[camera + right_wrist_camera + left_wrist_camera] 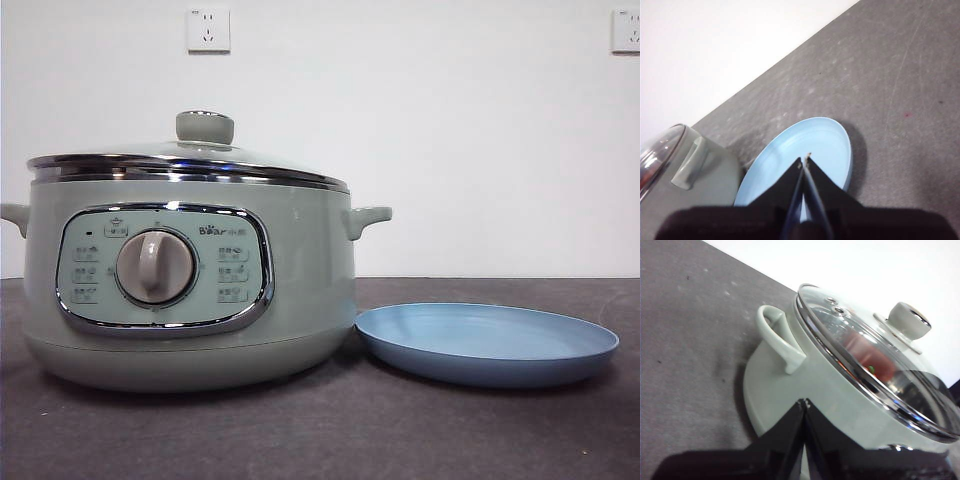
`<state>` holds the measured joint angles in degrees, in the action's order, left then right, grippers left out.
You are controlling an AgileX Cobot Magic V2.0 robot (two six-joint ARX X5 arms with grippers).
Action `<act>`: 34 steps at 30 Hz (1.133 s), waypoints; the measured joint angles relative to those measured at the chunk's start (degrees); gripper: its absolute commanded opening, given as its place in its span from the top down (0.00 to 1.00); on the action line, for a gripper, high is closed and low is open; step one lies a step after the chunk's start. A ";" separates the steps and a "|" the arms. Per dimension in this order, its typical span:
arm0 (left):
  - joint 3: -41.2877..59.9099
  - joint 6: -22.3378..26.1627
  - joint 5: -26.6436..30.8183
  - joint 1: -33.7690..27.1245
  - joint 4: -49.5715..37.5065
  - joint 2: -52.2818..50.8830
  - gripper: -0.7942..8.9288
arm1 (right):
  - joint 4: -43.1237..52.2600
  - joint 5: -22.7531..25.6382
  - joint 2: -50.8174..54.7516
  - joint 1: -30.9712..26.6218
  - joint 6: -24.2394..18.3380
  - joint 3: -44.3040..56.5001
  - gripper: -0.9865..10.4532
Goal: Take the pumpkin out from the steamer,put the pumpkin in the blue plate,close the lid
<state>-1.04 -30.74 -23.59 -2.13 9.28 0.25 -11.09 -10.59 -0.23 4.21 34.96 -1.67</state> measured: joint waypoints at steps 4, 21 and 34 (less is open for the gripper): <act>0.00 -0.52 -2.86 0.00 -0.15 0.00 0.93 | 0.02 -3.06 0.00 0.00 0.68 -0.04 0.92; -14.05 -0.35 -2.29 0.00 12.81 0.02 0.93 | -13.70 -7.32 -4.90 0.00 -0.85 -14.10 0.92; -25.62 6.45 -2.32 0.00 14.73 15.02 0.93 | -17.73 -7.43 -22.86 0.00 -12.37 -32.65 0.92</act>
<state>-26.65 -24.29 -25.91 -2.13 24.01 15.27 -28.82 -18.02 -23.09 4.21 22.59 -34.33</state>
